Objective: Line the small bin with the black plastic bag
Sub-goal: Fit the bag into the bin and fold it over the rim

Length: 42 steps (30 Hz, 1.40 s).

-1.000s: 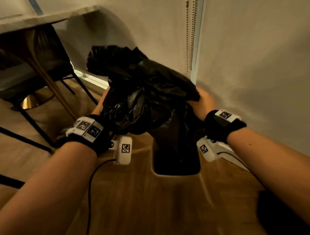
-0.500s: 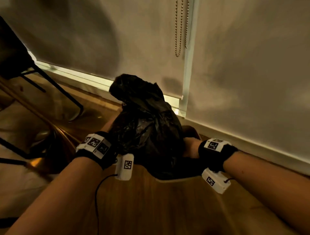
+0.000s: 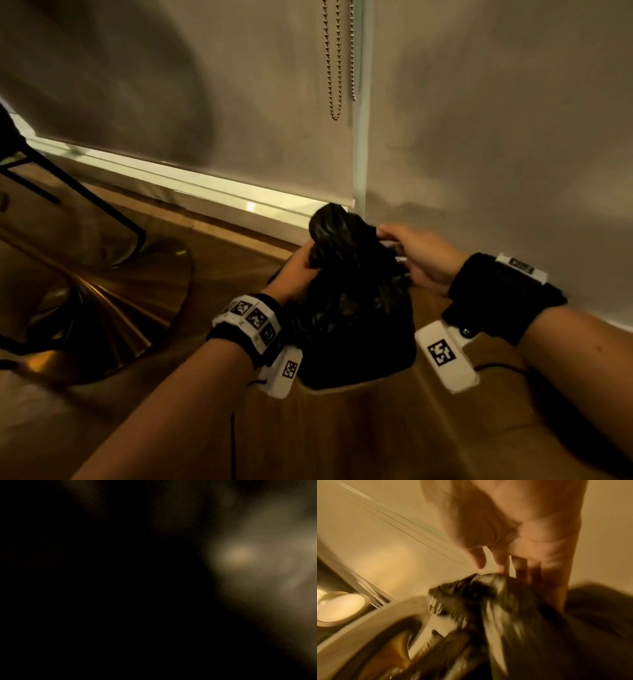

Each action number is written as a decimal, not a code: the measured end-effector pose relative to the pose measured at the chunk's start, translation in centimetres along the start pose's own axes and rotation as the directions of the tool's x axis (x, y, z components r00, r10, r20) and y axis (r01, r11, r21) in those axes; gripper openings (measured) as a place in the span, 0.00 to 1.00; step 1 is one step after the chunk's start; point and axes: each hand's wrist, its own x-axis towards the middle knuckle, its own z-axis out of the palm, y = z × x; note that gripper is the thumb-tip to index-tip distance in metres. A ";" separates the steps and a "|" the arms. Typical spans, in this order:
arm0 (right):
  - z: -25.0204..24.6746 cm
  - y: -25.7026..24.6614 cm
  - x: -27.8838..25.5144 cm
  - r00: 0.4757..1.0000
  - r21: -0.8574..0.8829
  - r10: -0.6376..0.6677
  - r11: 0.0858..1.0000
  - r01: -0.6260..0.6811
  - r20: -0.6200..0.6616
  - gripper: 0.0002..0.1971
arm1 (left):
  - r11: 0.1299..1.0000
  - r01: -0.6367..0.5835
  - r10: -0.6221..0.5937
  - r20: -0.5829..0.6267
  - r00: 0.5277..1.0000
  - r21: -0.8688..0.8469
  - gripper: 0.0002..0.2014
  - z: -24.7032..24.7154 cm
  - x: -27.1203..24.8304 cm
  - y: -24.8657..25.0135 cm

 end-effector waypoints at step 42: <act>-5.9 0.1 3.0 0.996 0.203 -0.053 0.977 0.066 -0.071 0.12 | 0.347 0.309 -0.446 -0.134 0.885 0.886 0.62 -4.2 -4.3 -0.6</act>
